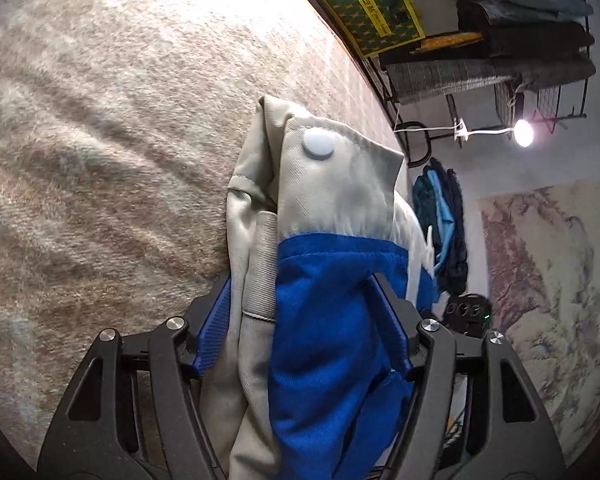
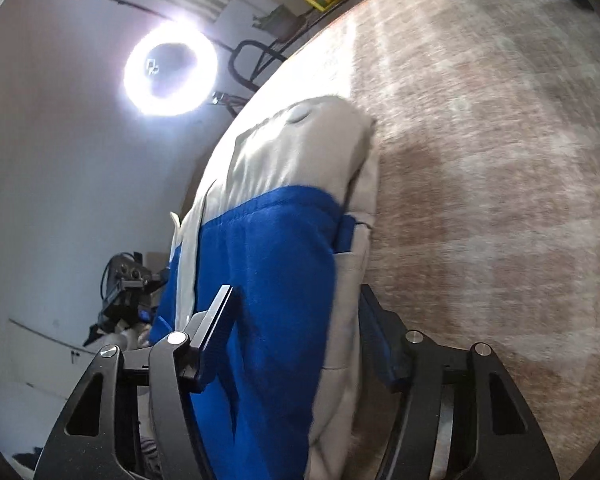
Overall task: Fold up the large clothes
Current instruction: 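Grasp the sides of the folded jacket bundle with both tools, then lift the bundle with both tools and carry it onto the clothes stack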
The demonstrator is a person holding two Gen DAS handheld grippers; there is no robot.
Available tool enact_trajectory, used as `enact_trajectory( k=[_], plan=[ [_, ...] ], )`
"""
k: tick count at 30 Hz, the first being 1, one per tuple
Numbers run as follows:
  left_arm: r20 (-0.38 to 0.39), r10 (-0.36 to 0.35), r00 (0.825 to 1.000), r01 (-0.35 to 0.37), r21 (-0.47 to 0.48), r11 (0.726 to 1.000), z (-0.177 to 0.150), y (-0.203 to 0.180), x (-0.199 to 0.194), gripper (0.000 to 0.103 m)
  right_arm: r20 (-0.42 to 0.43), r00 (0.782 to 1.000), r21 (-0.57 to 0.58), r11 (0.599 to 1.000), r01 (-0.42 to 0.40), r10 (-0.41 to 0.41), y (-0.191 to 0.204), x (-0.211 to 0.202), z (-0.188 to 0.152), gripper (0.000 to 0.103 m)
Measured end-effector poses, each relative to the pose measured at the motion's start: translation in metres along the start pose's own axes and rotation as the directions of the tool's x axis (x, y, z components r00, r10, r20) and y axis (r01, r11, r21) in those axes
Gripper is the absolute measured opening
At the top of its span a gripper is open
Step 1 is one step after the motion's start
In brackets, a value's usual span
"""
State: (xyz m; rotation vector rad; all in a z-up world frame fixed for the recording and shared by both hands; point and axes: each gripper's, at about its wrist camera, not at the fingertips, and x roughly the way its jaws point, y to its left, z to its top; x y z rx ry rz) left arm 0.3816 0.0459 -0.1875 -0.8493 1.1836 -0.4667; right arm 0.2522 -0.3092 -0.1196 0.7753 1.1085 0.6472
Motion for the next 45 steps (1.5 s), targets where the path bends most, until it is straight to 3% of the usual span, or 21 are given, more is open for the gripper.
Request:
enact_trajectory(
  k=[2,6,13,23,27,31,39,45],
  plan=[
    [0.006,0.043,0.999,-0.043,0.031,0.999,-0.003,-0.008,0.002,0.058,-0.004,1.000,-0.009,1.000,0.015,-0.015,0.002,-0.001,0.000,0.058],
    [0.029,0.107,0.994,-0.109,0.084,0.990,-0.009,-0.023,0.004,0.048,-0.009,0.997,-0.037,0.996,0.076,-0.076,-0.009,0.003,0.006,0.044],
    [0.133,0.202,0.970,-0.232,0.275,0.933,-0.026,-0.069,-0.003,0.032,0.034,0.982,-0.170,0.967,0.189,-0.186,0.008,-0.018,0.007,0.031],
    [0.171,0.171,0.970,-0.221,0.341,0.914,-0.047,-0.102,-0.016,0.026,0.117,0.952,-0.339,0.890,0.306,-0.282,0.039,-0.057,0.008,0.025],
    [0.174,0.154,0.973,-0.213,0.402,0.890,-0.063,-0.123,-0.018,0.025,0.157,0.933,-0.383,0.851,0.359,-0.323,0.045,-0.070,0.011,0.025],
    [0.158,0.141,0.977,-0.198,0.446,0.873,-0.080,-0.144,-0.011,0.025,0.198,0.904,-0.387,0.817,0.427,-0.379,0.046,-0.082,0.012,0.024],
    [0.147,0.094,0.985,-0.159,0.525,0.836,-0.109,-0.187,0.002,0.025,0.326,0.825,-0.408,0.719,0.563,-0.461,0.058,-0.127,0.000,0.024],
    [0.123,0.067,0.990,-0.125,0.558,0.820,-0.122,-0.219,0.021,0.025,0.394,0.798,-0.385,0.706,0.594,-0.457,0.053,-0.163,0.003,0.024]
  ],
)
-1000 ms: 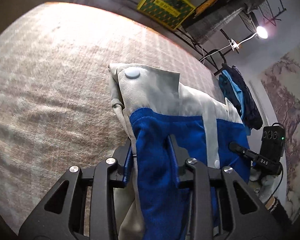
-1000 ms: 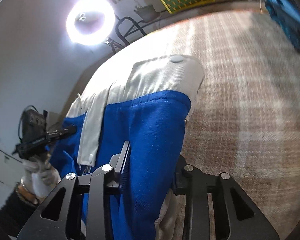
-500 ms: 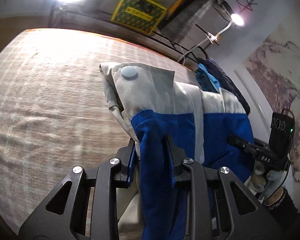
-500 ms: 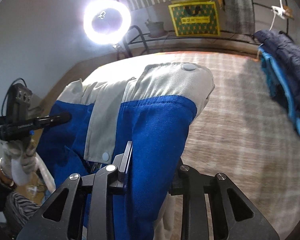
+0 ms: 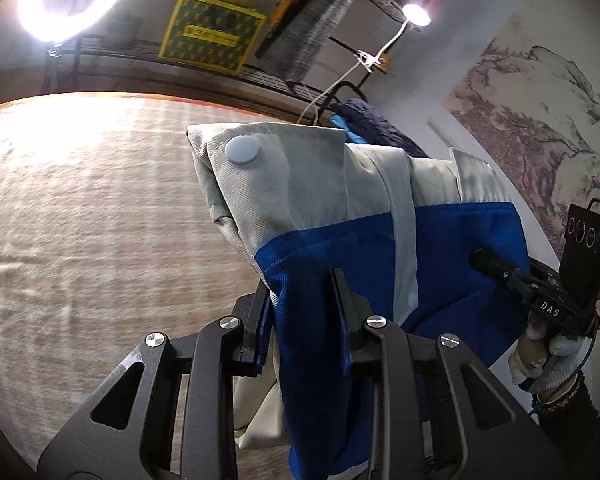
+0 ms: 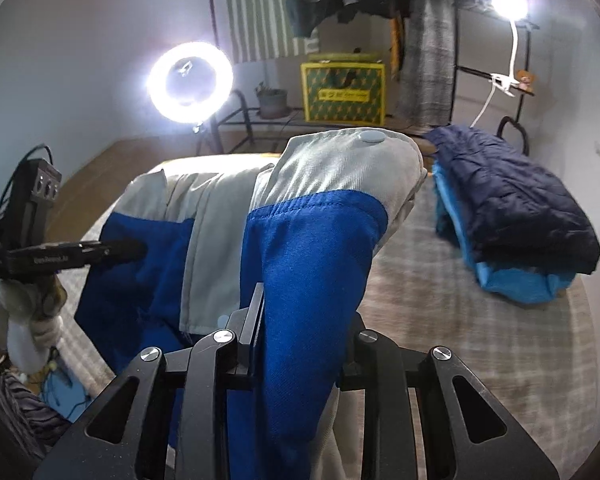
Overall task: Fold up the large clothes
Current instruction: 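Lift the bundle with both tools and carry it onto the clothes stack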
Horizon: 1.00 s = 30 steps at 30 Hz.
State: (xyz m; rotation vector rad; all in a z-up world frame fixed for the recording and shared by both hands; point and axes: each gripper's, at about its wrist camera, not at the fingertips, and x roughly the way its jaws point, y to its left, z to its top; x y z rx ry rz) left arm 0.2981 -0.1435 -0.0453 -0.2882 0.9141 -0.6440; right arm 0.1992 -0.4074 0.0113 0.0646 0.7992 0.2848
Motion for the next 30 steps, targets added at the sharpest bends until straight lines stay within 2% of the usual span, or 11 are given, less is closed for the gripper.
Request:
enact_trajectory(
  k=[8,14,20,24,27,30],
  plan=[
    [-0.014,-0.062,0.998,0.063,0.087,0.994,0.033,-0.067,0.038,0.025,0.026,0.999,0.038,0.998,0.044,-0.045,-0.064,-0.024,0.004,0.023],
    [-0.014,-0.131,0.991,0.132,0.155,0.979,0.082,-0.128,0.083,0.024,0.056,0.991,0.058,0.992,0.116,-0.119,-0.117,-0.045,0.025,0.023],
    [0.019,-0.198,0.980,0.189,0.221,0.957,0.151,-0.189,0.127,0.024,0.117,0.970,0.058,0.976,0.208,-0.213,-0.177,-0.067,0.069,0.023],
    [0.056,-0.237,0.970,0.216,0.253,0.943,0.204,-0.222,0.155,0.024,0.168,0.949,0.053,0.964,0.260,-0.265,-0.216,-0.076,0.112,0.023],
    [0.092,-0.243,0.966,0.209,0.280,0.937,0.239,-0.242,0.179,0.024,0.208,0.937,0.072,0.959,0.273,-0.282,-0.244,-0.074,0.141,0.023],
    [0.108,-0.235,0.966,0.196,0.286,0.938,0.260,-0.247,0.206,0.024,0.227,0.924,0.077,0.951,0.298,-0.308,-0.268,-0.057,0.165,0.023]
  ],
)
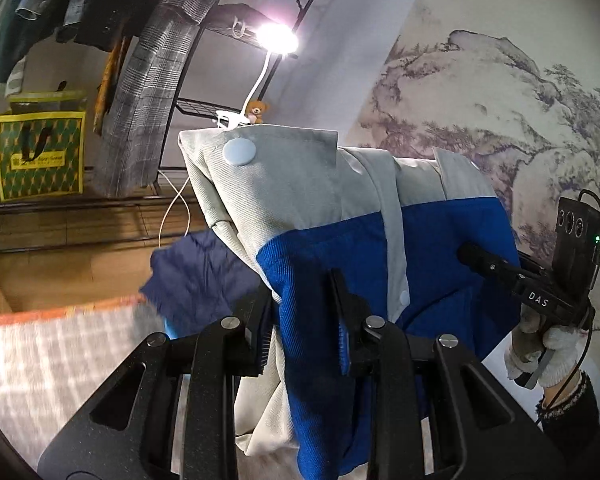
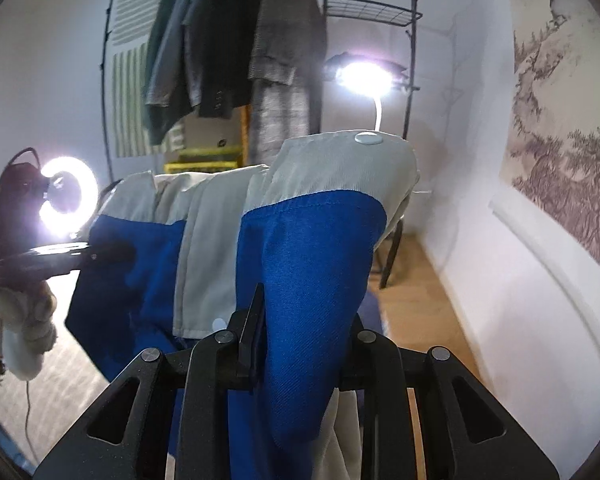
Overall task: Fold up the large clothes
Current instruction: 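Lift the bundle with both tools and carry it onto the clothes stack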
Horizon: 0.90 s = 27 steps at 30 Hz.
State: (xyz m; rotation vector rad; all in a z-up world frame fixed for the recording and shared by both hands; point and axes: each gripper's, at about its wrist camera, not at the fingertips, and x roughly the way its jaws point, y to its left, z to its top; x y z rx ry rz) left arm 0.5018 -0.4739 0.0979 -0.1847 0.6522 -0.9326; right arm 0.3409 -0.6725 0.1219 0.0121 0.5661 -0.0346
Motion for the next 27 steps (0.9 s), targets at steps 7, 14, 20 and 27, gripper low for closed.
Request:
enact_trajectory(
  k=[7,14,20,27],
  plan=[
    [-0.034,0.057,0.998,-0.058,-0.045,0.997,0.001,0.050,0.090,0.024,-0.015,1.000,0.041,0.999,0.021,-0.020,-0.020,0.078,-0.011,0.023],
    [-0.132,0.161,0.978,-0.174,-0.091,0.981,-0.034,0.105,0.164,0.025,-0.179,0.977,0.091,0.987,0.131,-0.113,-0.048,0.192,-0.070,0.037],
    [-0.152,0.166,0.974,-0.189,-0.144,0.971,-0.051,0.136,0.202,0.029,-0.249,0.958,0.211,0.958,0.196,-0.141,-0.077,0.242,-0.101,0.045],
    [-0.166,0.158,0.973,-0.191,-0.203,0.960,-0.045,0.146,0.191,0.040,-0.275,0.945,0.179,0.956,0.233,-0.178,-0.076,0.240,-0.100,0.051]
  ],
)
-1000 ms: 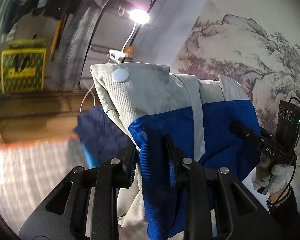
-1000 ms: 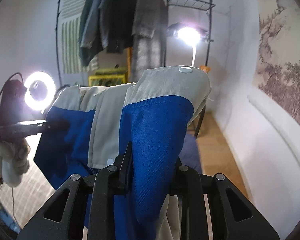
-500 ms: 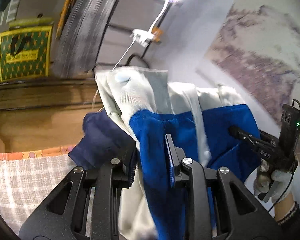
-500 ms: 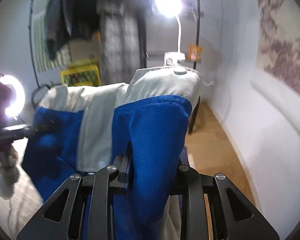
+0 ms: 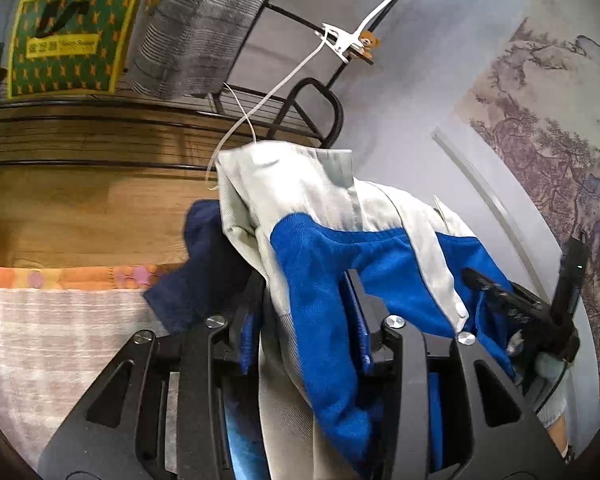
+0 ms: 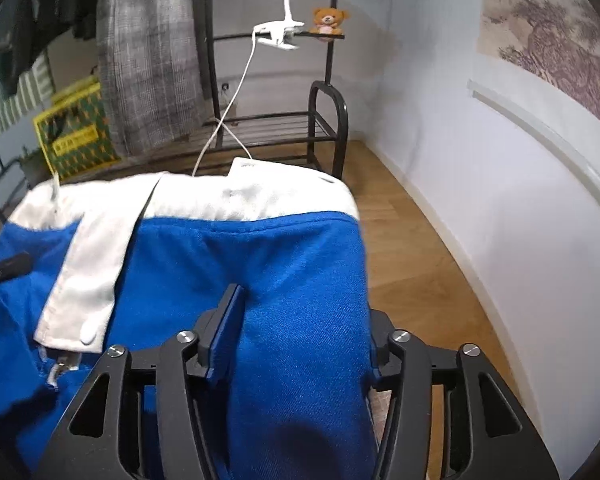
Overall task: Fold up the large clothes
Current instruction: 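Lift the bundle with both tools and carry it onto the clothes stack, then open both tools to release the bundle on the stack and withdraw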
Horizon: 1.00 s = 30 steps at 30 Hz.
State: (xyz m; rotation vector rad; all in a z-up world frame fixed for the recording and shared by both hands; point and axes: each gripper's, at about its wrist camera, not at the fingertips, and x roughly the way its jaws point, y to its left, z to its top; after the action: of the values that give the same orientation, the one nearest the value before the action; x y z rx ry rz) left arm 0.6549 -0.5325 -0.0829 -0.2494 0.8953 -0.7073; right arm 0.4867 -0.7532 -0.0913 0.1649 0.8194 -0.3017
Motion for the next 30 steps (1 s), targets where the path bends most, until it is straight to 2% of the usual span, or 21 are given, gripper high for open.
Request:
enact_trajectory(
  k=[2,5,8,10,13,20,30],
  plan=[
    [0.027,0.041,0.999,-0.042,0.036,0.998,0.003,-0.006,-0.016,0.040,0.032,0.999,0.047,0.999,-0.004,0.003,-0.014,-0.007,0.006,0.054],
    [0.051,0.061,0.997,-0.064,0.051,0.997,0.002,-0.009,-0.045,0.040,0.071,0.997,0.131,0.991,-0.005,-0.004,-0.035,-0.033,0.004,0.054],
    [0.067,0.087,0.994,-0.093,0.096,0.991,-0.005,-0.019,-0.080,0.040,0.092,0.995,0.118,0.993,0.022,-0.033,-0.038,-0.059,-0.001,0.054],
    [0.077,0.091,0.993,-0.100,0.121,0.988,-0.010,-0.028,-0.106,0.040,0.096,0.994,0.096,0.995,0.037,-0.047,-0.032,-0.073,-0.002,0.054],
    [0.096,0.095,0.991,-0.110,0.164,0.980,-0.020,-0.045,-0.149,0.040,0.116,0.993,0.072,0.997,0.016,-0.025,-0.018,-0.100,0.001,0.054],
    [0.137,0.070,0.988,-0.097,0.198,0.975,-0.042,-0.085,-0.251,0.040,0.153,0.988,-0.004,1.000,0.002,-0.001,0.027,-0.174,0.010,0.054],
    [0.234,0.002,0.972,-0.062,0.251,0.966,-0.081,-0.137,-0.418,0.040,0.233,0.972,-0.050,0.999,0.020,-0.007,0.071,-0.325,-0.008,0.054]
  ],
)
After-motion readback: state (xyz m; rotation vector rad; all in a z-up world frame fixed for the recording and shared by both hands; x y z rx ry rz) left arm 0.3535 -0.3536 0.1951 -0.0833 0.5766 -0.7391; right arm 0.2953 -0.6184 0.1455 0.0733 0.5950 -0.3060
